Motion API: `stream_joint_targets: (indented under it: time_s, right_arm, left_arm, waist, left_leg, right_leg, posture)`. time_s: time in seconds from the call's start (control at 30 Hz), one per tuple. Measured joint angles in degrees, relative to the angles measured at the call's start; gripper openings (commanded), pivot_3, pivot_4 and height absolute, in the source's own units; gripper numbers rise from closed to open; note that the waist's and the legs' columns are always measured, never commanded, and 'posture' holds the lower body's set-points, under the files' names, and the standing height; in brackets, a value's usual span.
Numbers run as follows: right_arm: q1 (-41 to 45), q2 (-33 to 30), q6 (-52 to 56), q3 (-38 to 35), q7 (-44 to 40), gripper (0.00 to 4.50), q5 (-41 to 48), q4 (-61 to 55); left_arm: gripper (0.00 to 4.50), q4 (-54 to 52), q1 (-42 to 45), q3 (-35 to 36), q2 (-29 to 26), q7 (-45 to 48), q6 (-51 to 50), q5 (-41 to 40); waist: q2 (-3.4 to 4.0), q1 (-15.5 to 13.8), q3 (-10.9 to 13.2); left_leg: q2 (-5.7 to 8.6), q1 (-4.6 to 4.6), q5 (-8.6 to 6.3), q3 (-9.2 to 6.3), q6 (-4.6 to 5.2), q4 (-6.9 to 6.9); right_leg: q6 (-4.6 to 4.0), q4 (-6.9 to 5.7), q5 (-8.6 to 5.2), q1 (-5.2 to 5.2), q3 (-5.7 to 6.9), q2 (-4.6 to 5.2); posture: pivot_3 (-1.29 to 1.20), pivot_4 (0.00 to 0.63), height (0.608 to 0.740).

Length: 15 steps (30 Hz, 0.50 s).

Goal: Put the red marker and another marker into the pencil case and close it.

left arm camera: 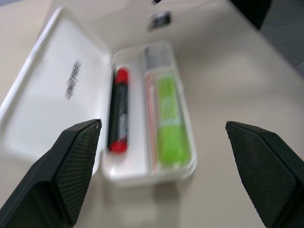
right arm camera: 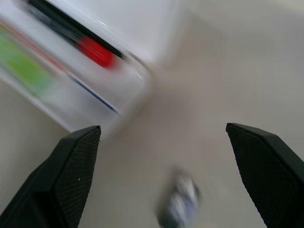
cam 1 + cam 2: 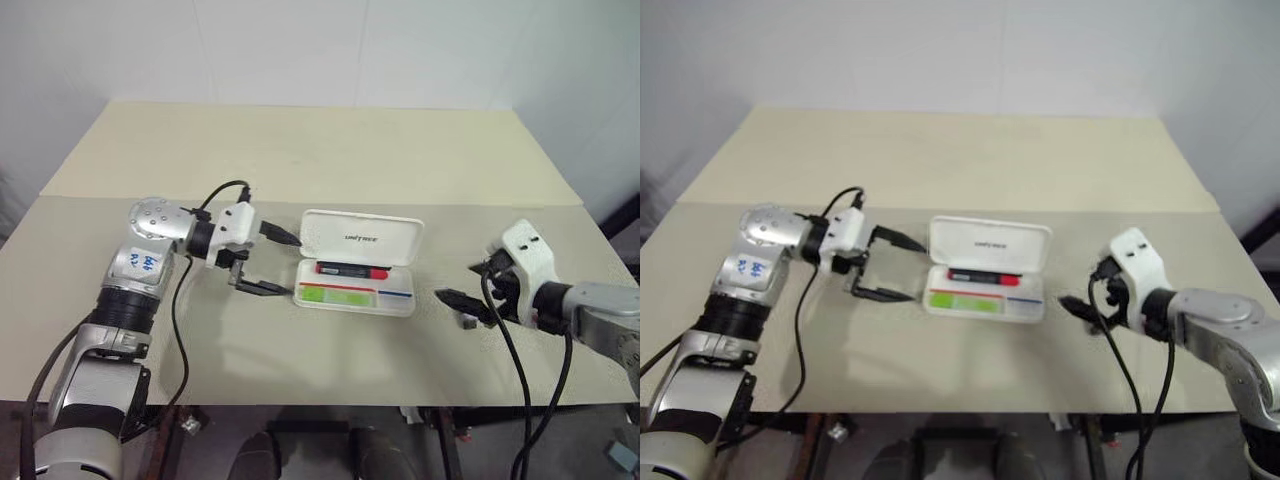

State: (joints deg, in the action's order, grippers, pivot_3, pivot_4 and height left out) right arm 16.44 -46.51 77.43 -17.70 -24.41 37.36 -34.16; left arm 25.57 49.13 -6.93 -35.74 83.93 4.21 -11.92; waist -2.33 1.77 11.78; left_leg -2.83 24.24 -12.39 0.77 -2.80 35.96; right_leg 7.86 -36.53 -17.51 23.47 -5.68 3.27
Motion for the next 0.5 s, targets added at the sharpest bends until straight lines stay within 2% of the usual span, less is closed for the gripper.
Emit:
stream_joint_targets:
  time_s: [0.13, 0.27, 0.37, 0.5]
  right_arm:
    - [-0.27, 6.88, 8.42, -2.74, 5.83, 4.5, -0.98, -3.59]
    - [-2.0, 10.03, 12.66, -3.91, 9.45, 4.5, -3.66, -5.28]
    - [-4.09, 13.53, 14.01, -3.85, 11.43, 4.5, -5.42, -6.12]
    - [-5.77, 14.78, 13.88, -3.79, 12.85, 4.5, -8.03, -6.09]
  left_arm:
    - [4.47, 1.27, 0.07, 0.0, 0.31, -0.35, 2.26, 0.02]
    - [4.47, 2.43, 0.07, 0.0, 0.34, -0.17, 3.39, 0.02]
    - [4.47, 2.48, 0.09, 0.04, 0.04, 0.65, 3.86, -0.04]
    - [4.47, 2.52, 0.25, 0.38, -0.94, 1.09, 3.91, -0.1]
  waist:
    - [0.0, -0.15, 0.0]
    - [-0.01, -0.15, -0.01]
    - [-0.01, -0.15, -0.01]
    - [-0.01, -0.03, -0.01]
  left_leg:
    - [0.01, 0.01, 0.0, -0.01, 0.0, 0.01]
    - [0.01, 0.02, 0.0, 0.0, 0.0, 0.0]
    - [0.01, 0.02, 0.0, -0.02, 0.0, -0.02]
    - [0.01, 0.03, 0.0, 0.0, 0.01, -0.01]
  right_leg:
    - [0.01, -0.01, 0.01, 0.0, 0.01, -0.01]
    - [0.01, 0.03, 0.01, -0.01, 0.01, 0.0]
    - [0.0, 0.02, 0.01, -0.01, 0.01, -0.01]
    - [0.01, 0.04, 0.01, -0.01, 0.01, -0.01]
  posture:
    - [0.0, 0.15, 0.74]
    - [0.0, 0.15, 0.74]
    - [0.0, 0.15, 0.74]
    - [0.0, 0.15, 0.74]
